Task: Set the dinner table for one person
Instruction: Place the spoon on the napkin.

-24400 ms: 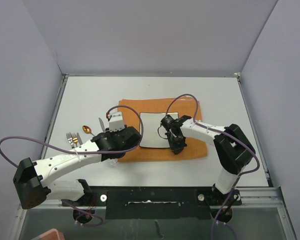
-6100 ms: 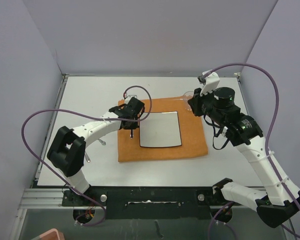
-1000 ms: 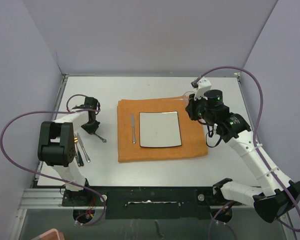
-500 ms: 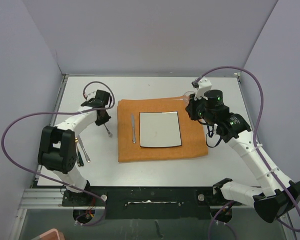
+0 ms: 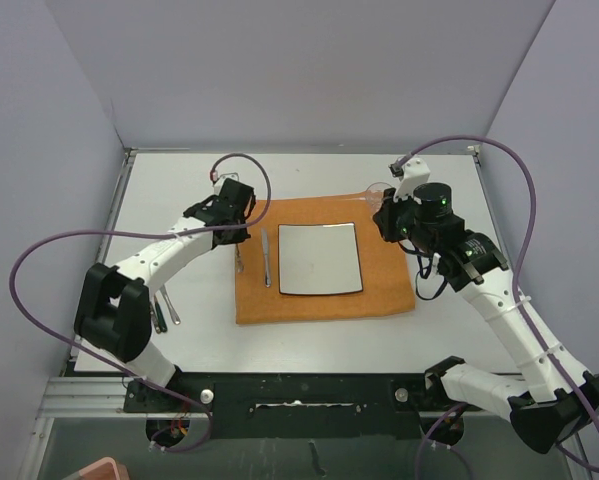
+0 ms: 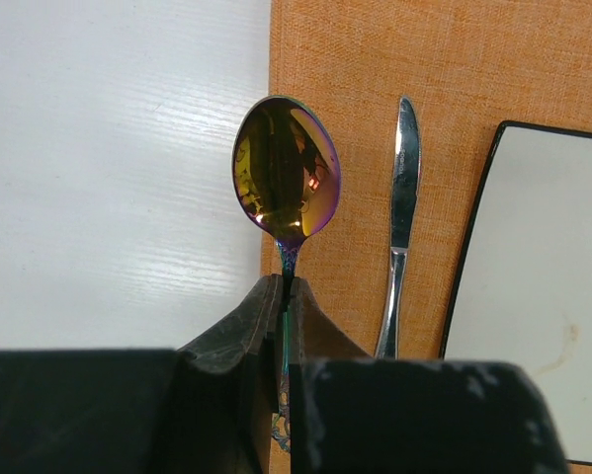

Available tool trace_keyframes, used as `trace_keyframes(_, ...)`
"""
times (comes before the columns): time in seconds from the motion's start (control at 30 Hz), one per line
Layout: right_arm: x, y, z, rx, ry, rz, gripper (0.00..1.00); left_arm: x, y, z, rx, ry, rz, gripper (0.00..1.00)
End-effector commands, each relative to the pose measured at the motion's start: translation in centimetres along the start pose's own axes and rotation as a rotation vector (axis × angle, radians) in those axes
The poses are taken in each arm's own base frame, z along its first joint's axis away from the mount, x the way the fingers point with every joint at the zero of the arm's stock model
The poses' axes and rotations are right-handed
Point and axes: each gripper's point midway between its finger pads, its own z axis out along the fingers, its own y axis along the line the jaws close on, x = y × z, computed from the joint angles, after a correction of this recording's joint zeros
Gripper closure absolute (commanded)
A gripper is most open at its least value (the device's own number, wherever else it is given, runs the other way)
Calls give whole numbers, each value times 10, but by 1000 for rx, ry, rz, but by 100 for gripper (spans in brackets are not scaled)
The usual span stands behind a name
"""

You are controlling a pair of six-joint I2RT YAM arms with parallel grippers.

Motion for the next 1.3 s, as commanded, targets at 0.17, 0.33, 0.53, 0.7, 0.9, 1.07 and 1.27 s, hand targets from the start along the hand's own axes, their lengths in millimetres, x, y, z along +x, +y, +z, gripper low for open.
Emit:
trace_keyframes(0.17, -21, 0, -10, 14, -75, -2, 97, 14, -44, 19, 83, 2, 78, 100)
trace_keyframes(0.33, -25, -4, -11, 30, -81, -17, 97, 28, -62, 31, 82, 32, 102, 100)
trace_keyframes(0.53, -27, -7, -12, 40, -85, -32, 97, 37, -63, 42, 61, 50, 112, 100)
trace_keyframes(0.7, -27, -9, -11, 44, -80, -38, 97, 41, -62, 50, 49, 61, 117, 100)
trace_keyframes(0.9, -25, -11, -7, 43, -71, -42, 97, 43, -64, 59, 34, 72, 117, 100)
trace_keyframes(1.07, -27, -12, -7, 43, -71, -49, 97, 45, -60, 66, 12, 81, 104, 100)
trace_keyframes(1.27, -23, -15, -7, 56, -65, -57, 97, 43, -54, 70, -8, 79, 80, 100)
